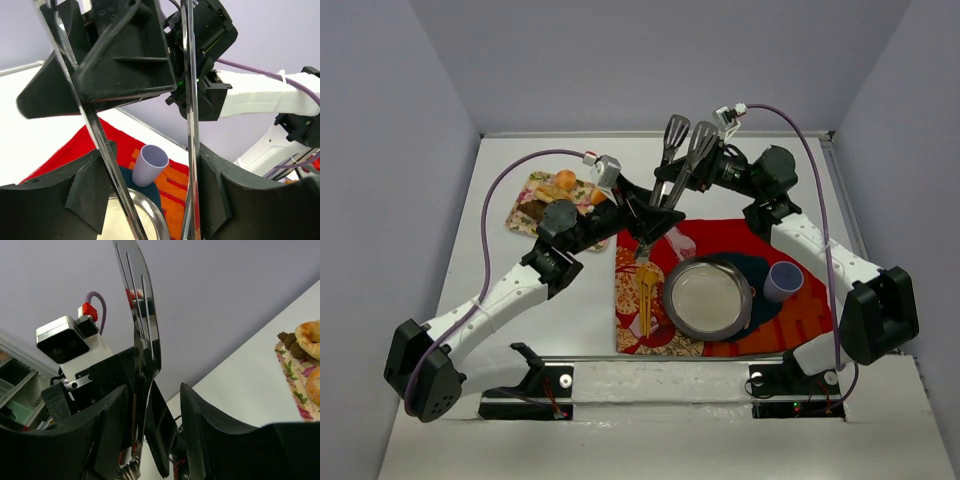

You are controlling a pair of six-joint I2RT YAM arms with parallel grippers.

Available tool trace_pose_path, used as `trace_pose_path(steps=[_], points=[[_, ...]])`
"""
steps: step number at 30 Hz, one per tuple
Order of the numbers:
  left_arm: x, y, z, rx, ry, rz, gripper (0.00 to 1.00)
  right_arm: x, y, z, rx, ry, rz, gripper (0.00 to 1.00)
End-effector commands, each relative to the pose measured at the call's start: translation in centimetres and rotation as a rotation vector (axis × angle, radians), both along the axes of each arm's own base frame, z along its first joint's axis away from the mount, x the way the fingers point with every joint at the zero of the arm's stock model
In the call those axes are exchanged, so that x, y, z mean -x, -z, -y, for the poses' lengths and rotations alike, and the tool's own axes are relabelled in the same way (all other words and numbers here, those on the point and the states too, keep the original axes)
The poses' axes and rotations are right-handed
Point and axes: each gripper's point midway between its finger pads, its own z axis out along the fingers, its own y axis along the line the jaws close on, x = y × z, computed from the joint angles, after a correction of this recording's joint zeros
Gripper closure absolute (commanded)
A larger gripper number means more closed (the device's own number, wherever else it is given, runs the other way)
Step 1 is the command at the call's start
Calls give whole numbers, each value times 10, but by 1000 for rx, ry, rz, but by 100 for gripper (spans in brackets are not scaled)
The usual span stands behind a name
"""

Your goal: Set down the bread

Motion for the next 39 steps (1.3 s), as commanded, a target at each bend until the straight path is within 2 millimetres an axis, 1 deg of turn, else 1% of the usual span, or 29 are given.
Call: trace_pose_path(steps=[1,2,4,5,7,8,9,11,13,14,15,17,18,19,21,22,24,25,26,27,28,29,30,31,32,34,35,37,39], points=[[6,-28,-19,91,-56,56,32,32,-34,10,-5,-74,147,44],[6,-28,-21,95,-63,54,33,34,-35,10,-4,-82,152,43],[7,-32,-27,109,-82,58,36,31,-40,18,-1,-68,160,41],[7,-29,-28,108,-91,52,37,34,-43,19,-2,-71,171,40],[7,-30,-32,114,-109,52,39,31,-47,27,7,-60,181,38],[7,-32,-35,119,-115,54,40,34,-49,27,13,-70,188,36],[8,-32,-36,118,-117,55,40,30,-48,32,22,-63,183,36],[8,-31,-37,117,-127,48,40,23,-47,42,30,-41,160,35],[9,-36,-43,127,-148,60,40,18,-46,52,32,-11,148,34],[7,-34,-45,118,-160,48,40,15,-45,58,33,6,137,34],[6,-37,-50,123,-189,52,40,9,-42,70,37,43,129,33],[1,-30,-55,85,-234,13,40,4,-40,84,40,91,123,33],[0,-32,-62,85,-263,4,40,-3,-34,97,46,137,111,33],[-11,-20,-69,46,-339,-54,41,-5,-35,105,55,196,122,32],[-23,-7,-84,-3,-446,-130,41,-14,-30,116,98,305,112,31],[-35,14,-101,-69,-570,-226,41,-33,-11,134,190,486,45,30],[-44,38,-118,-140,-682,-323,41,-43,6,157,266,657,-38,29],[-51,54,-130,-180,-771,-376,41,-45,34,171,330,734,-131,29],[-49,81,-138,-270,-810,-458,41,-43,31,193,341,872,-122,27],[-51,93,-149,-304,-874,-493,41,-39,36,200,352,914,-129,24],[-48,104,-151,-339,-882,-535,42,-34,43,208,369,951,-142,21],[-46,122,-164,-391,-952,-604,42,-27,48,216,374,994,-146,15],[-44,129,-168,-414,-975,-629,42,-23,53,220,387,1010,-155,10],[-40,139,-174,-465,-993,-652,42,-19,63,222,412,1013,-179,2],[-37,146,-176,-489,-999,-669,42,-19,73,226,439,1032,-193,0],[-33,161,-177,-529,-997,-709,42,-15,88,231,487,1042,-231,0],[-28,174,-179,-572,-993,-734,42,-15,94,235,511,1058,-236,0],[-20,192,-182,-627,-984,-776,40,-14,104,238,552,1062,-242,0],[-18,202,-184,-655,-987,-800,37,-14,107,238,570,1059,-238,0]])
